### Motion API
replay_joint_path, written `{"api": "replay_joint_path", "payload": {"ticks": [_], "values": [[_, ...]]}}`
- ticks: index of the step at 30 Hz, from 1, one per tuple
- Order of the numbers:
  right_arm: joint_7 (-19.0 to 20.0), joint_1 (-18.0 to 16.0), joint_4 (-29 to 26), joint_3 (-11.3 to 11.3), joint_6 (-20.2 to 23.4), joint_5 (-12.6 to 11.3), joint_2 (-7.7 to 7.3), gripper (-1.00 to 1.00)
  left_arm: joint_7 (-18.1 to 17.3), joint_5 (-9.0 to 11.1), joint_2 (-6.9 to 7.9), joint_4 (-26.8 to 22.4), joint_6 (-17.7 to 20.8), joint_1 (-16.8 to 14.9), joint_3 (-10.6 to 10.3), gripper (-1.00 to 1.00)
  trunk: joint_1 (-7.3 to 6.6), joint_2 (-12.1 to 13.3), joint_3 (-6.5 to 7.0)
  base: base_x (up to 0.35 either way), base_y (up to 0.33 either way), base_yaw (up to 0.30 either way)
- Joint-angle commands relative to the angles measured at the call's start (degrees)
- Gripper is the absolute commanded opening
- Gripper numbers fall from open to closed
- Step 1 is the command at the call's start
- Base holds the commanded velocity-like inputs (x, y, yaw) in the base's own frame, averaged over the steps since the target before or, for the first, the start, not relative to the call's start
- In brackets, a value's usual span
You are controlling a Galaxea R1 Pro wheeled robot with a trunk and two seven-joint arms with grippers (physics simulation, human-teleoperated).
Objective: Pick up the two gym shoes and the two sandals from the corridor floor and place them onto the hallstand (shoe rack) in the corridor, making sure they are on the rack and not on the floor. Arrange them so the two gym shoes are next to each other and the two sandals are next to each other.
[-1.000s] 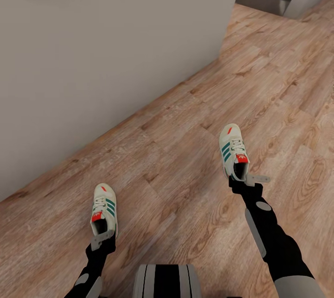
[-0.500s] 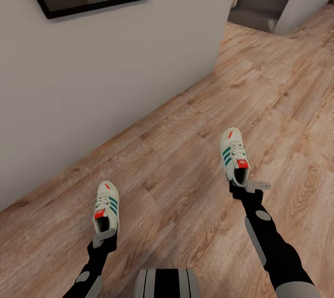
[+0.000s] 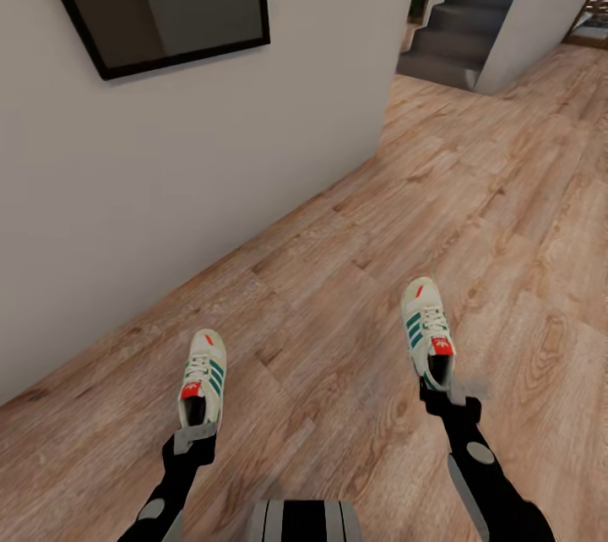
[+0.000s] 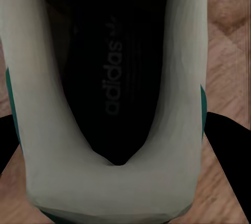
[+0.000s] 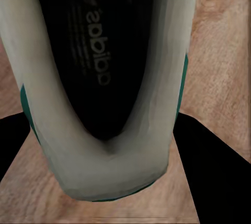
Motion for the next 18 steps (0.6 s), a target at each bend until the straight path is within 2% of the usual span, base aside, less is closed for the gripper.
{"api": "replay_joint_path", "payload": {"ticks": [1,5,6,11,18], "values": [[-0.1,0.3,2.7,0.1,-2.9,-0.1,-0.02,-1.00,-0.3,-0.5,-0.03,0.2,-0.2,0.0,0.5,-1.00,-0.04,0.0,0.29,0.000,0.000,-0.068],[0.0,1.3,13.4,0.2,-12.9,-0.1,-0.02,-1.00,-0.3,-0.9,0.50,0.7,-0.2,0.1,0.5,-1.00,-0.14,0.1,1.54,0.000,0.000,-0.068],[0.1,1.5,17.2,0.2,-16.6,-0.1,-0.02,-1.00,-0.3,-0.9,0.69,1.0,-0.2,0.1,0.5,-1.00,-0.16,0.1,1.85,0.000,0.000,-0.068],[0.1,1.8,28.4,0.2,-27.8,-0.1,0.00,-1.00,-0.3,-1.0,0.88,2.1,-0.7,1.3,0.5,-1.00,-0.29,0.1,3.41,0.000,0.000,-0.039],[0.1,1.9,34.8,0.3,-31.5,-0.2,0.05,-1.00,-0.2,-1.0,0.81,2.1,-4.2,4.3,0.5,-1.00,-0.47,0.2,5.60,0.000,0.000,-0.005]]}}
